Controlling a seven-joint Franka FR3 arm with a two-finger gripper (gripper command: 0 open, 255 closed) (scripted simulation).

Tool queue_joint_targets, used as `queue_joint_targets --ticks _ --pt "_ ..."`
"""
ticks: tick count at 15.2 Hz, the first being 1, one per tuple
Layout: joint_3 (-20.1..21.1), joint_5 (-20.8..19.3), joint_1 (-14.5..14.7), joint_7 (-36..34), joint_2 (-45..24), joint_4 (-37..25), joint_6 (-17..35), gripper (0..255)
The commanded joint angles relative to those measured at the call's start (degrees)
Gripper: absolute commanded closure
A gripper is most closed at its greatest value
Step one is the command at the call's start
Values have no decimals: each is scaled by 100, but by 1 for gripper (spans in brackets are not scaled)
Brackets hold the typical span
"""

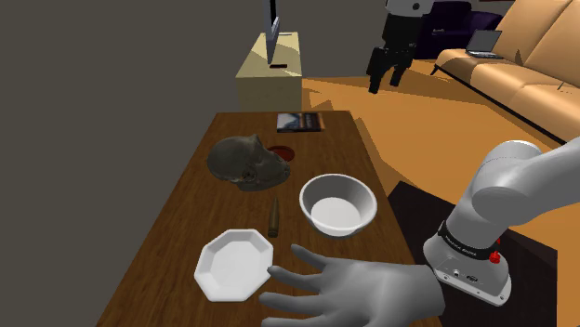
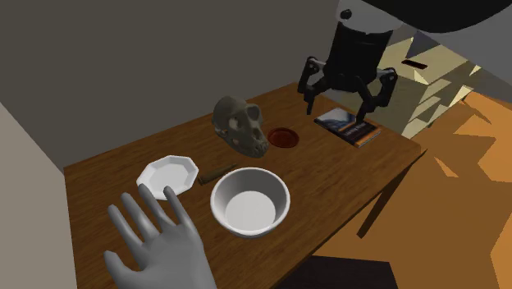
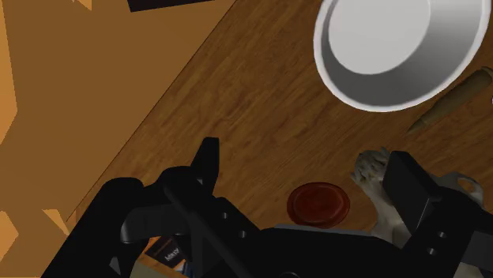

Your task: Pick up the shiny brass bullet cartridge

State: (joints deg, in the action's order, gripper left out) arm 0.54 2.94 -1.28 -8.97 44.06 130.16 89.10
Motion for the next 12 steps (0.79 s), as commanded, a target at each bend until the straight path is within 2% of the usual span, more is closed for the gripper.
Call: queue_joint_targets --ticks 1,7,12 --pt "0 0 0 0 0 0 0 0" --pt "696 483 11 -1118 -55 741 800 0" --pt "1314 878 38 -2035 -389 1122 1549 0"
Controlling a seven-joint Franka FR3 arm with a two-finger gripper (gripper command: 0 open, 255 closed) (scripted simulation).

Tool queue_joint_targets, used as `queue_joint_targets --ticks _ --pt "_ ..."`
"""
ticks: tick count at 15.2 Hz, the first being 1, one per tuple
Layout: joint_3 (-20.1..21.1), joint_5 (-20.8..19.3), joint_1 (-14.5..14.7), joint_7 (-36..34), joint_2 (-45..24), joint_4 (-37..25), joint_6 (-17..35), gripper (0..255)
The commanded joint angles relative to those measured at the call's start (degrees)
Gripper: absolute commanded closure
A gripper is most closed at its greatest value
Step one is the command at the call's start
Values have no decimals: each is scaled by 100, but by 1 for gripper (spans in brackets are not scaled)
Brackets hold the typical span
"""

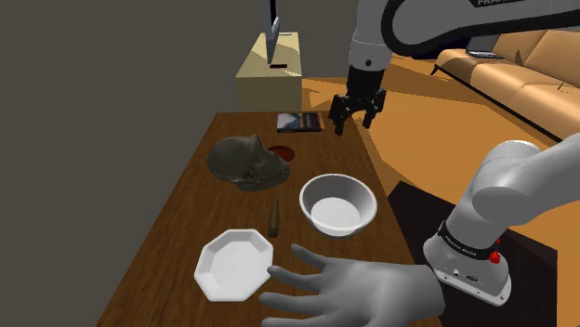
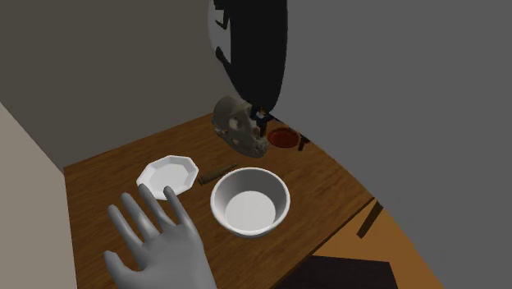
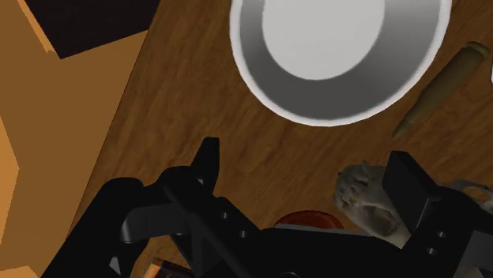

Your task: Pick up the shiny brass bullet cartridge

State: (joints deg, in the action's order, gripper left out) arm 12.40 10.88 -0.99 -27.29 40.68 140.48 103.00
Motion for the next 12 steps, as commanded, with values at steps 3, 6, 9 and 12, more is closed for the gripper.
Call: queue_joint_targets --ticks 3,6,9,12 --pt "512 289 12 -752 -386 208 642 0" --pt "902 442 -11 -1308 -818 242 1143 0" --pt "1299 518 -72 -1883 -1342 191 1653 0" --pt "1695 475 -174 -2500 -1952 60 2161 0"
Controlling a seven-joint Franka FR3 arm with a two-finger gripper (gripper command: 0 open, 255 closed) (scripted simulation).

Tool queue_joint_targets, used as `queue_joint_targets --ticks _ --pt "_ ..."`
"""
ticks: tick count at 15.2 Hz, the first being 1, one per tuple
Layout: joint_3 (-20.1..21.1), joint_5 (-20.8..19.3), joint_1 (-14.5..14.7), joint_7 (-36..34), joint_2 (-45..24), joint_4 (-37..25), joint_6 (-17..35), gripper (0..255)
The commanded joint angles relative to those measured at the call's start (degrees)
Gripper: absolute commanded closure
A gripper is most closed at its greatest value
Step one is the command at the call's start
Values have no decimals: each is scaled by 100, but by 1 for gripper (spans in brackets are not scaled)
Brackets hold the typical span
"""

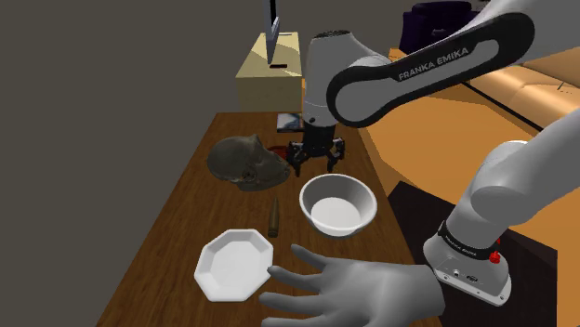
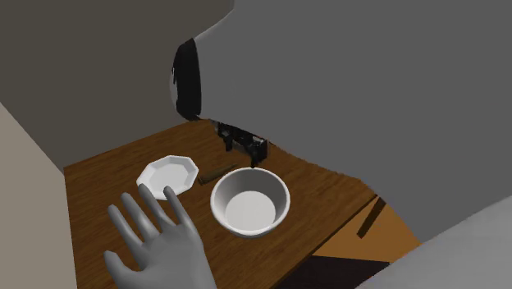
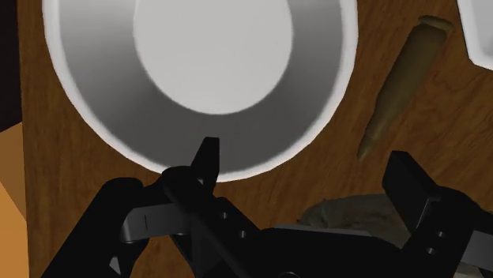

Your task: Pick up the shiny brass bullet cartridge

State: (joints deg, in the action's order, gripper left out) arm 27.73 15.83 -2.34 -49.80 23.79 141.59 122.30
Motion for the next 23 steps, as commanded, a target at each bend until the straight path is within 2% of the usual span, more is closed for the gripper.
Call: queue_joint_targets --ticks 1,6,9,11,19,21,22,23 --pt "294 -68 -84 -469 -485 -112 397 0" --pt "864 -667 -304 -1747 -1735 -543 1168 0" --pt "1033 -1341 -329 -2675 -2586 -906 1528 0" --pt "1004 -1851 -229 -3311 -3163 -1198 1699 0" --pt "784 -2377 -41 -3674 -3710 -1106 2233 0" --pt "783 -2375 -39 -3673 -3709 -1105 2233 0" --pt "785 -2372 -38 -3673 -3706 -1106 2230 255" --pt "797 -2359 -34 -3683 -3683 -1069 2247 255"
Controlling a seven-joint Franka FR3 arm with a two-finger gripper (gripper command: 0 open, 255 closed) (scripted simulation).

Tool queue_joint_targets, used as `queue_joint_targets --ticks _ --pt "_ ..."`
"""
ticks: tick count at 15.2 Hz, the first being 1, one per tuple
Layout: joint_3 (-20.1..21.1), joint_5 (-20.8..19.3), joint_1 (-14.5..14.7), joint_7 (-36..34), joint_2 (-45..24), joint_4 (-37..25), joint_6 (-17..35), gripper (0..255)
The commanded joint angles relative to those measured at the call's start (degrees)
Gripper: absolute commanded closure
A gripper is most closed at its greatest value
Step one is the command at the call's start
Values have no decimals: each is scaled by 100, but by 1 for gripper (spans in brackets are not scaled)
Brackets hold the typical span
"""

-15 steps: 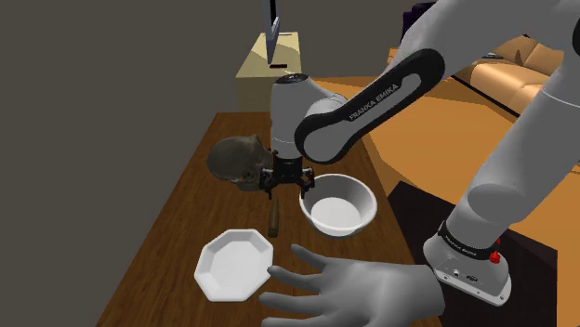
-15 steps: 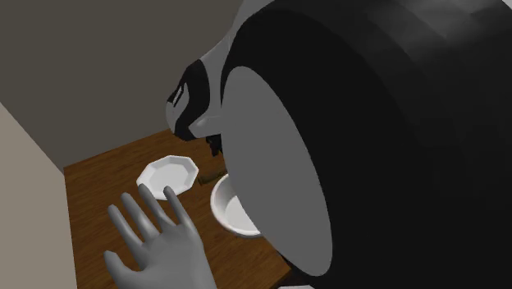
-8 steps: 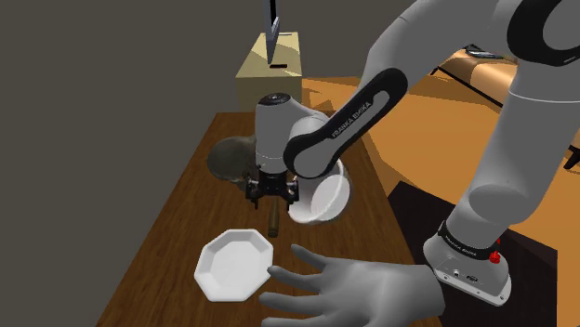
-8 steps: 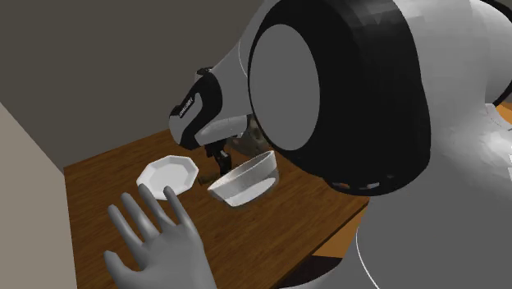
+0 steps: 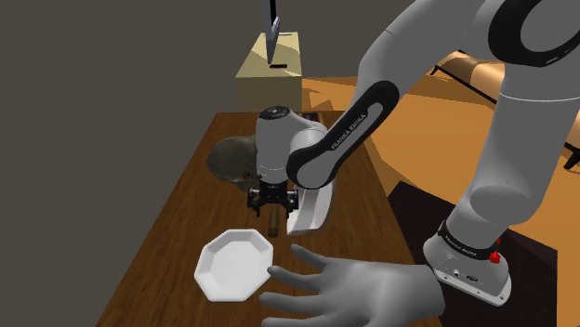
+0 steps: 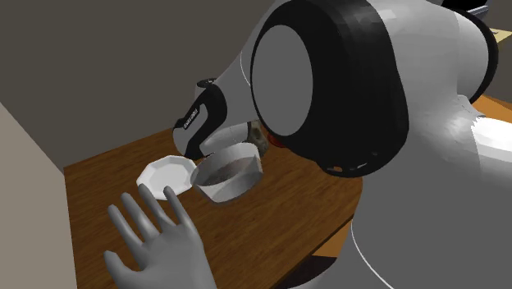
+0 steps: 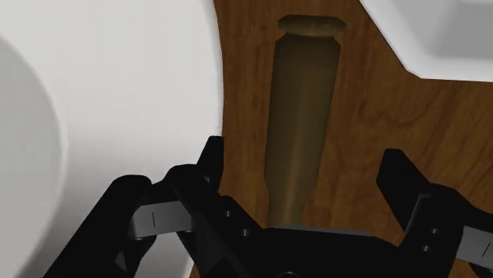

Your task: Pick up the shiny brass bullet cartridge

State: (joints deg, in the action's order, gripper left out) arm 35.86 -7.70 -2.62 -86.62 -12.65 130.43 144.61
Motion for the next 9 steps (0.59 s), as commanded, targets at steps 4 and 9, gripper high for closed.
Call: queue_joint_targets --ticks 4,9 --pt "-16 -17 11 -27 -52 26 7 255" --pt "2 46 -36 53 4 0 -65 255"
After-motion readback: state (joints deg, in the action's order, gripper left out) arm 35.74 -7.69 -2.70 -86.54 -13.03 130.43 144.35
